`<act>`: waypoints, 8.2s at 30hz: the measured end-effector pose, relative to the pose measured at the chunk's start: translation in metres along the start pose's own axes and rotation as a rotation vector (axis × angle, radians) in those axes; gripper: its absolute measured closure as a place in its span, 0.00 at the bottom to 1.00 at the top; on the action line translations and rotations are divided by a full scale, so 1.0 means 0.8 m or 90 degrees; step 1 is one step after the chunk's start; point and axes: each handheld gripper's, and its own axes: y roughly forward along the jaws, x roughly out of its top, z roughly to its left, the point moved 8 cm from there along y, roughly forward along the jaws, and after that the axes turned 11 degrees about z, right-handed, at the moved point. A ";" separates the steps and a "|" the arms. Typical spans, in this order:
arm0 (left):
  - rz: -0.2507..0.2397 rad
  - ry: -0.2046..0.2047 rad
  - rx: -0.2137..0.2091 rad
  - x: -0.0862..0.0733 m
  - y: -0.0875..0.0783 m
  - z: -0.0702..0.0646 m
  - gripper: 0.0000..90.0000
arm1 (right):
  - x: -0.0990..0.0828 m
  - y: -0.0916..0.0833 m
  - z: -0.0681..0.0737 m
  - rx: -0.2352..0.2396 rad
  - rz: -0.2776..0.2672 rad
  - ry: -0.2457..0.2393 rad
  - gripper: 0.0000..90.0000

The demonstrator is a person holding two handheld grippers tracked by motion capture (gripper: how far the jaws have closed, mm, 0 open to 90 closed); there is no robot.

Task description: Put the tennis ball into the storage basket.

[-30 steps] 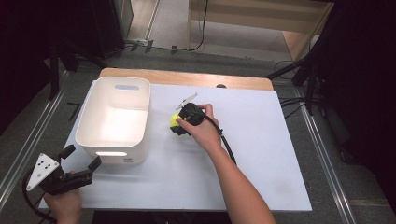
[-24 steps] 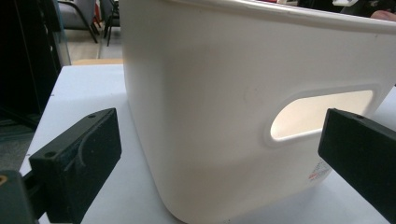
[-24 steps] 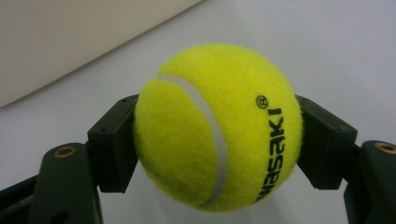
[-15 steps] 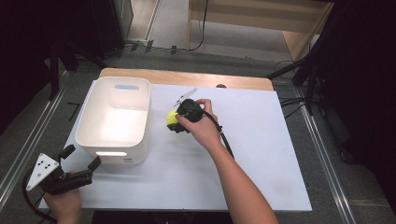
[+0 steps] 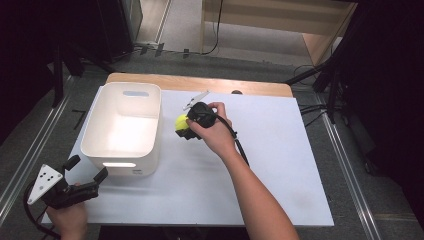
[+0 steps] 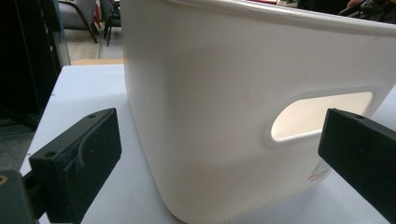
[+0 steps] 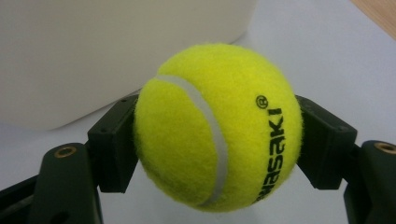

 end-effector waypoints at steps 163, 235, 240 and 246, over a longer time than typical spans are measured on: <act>0.000 -0.009 -0.004 0.001 0.000 0.000 0.00 | 0.094 -0.051 0.093 0.048 -0.057 -0.129 0.00; 0.006 -0.004 -0.001 -0.001 0.001 0.000 0.00 | -0.082 -0.075 0.032 0.001 -0.103 0.025 0.00; 0.003 -0.006 -0.004 -0.001 0.000 0.001 0.00 | -0.095 -0.077 0.028 -0.002 -0.113 0.039 0.00; 0.003 -0.006 -0.006 -0.001 0.000 0.000 0.00 | -0.114 -0.077 0.024 -0.006 -0.123 0.054 0.00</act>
